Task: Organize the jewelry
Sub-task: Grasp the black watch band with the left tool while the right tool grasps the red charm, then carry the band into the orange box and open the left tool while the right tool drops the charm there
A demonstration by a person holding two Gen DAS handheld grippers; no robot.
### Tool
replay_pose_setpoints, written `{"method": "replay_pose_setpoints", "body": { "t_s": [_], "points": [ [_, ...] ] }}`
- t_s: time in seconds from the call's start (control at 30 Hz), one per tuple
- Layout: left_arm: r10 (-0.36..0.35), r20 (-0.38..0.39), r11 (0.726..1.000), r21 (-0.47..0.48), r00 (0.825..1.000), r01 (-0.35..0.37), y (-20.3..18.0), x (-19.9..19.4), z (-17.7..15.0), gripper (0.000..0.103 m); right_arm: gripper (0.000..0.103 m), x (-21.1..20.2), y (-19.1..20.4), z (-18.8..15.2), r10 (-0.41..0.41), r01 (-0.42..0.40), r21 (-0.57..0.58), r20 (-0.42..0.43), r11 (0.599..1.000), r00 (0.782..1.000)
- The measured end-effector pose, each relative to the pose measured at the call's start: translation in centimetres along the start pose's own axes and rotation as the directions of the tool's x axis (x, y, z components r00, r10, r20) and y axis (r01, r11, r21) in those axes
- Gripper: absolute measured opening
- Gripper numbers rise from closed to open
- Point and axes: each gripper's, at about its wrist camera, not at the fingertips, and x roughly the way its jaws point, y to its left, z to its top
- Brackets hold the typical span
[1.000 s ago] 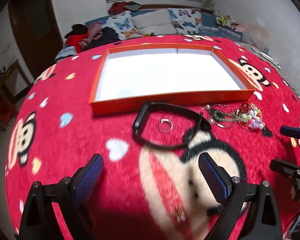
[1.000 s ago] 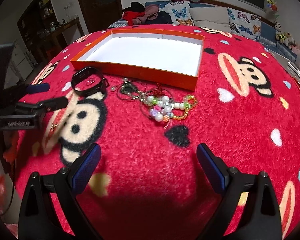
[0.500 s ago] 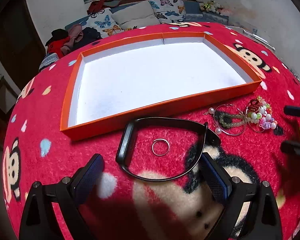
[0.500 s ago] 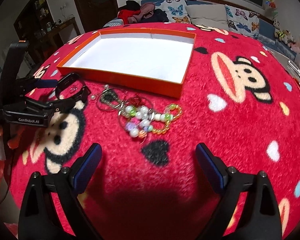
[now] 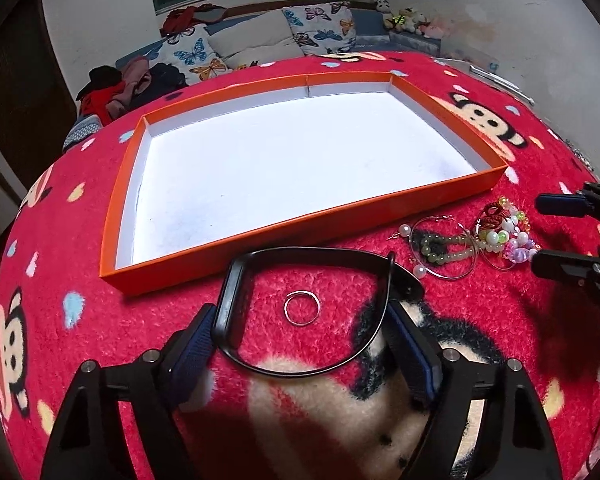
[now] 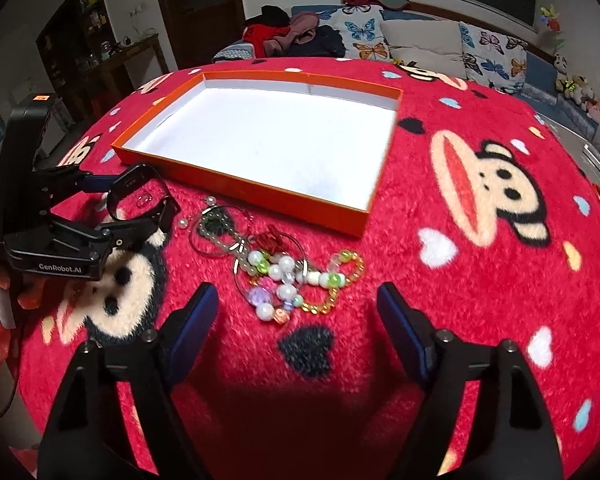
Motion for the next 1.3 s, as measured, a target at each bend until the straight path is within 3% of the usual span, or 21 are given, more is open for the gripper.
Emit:
{"method": "replay_pose_setpoints", "body": {
  "t_s": [0.23, 0.77, 1.3],
  "points": [
    [-0.008, 0.013, 1.000, 0.006, 1.000, 0.008, 0.1, -0.1, -0.1, 0.083, 0.053, 0.4, 0.3, 1.1, 0.049, -0.049, 0.004, 0.003, 0.999, 0.999],
    [-0.011, 0.029, 1.000, -0.009, 1.000, 0.012, 0.8, -0.7, -0.3, 0.071, 0.018, 2.3, 2.0, 2.4, -0.002, -0.001, -0.117, -0.023, 0.993, 1.000],
    [-0.006, 0.091, 0.999, -0.043, 0.996, 0.010, 1.5, -4.9, -0.3, 0.065, 0.015, -1.7, 1.2, 3.3, 0.104, -0.102, -0.022, 0.082, 0.995, 0.991]
  ]
}}
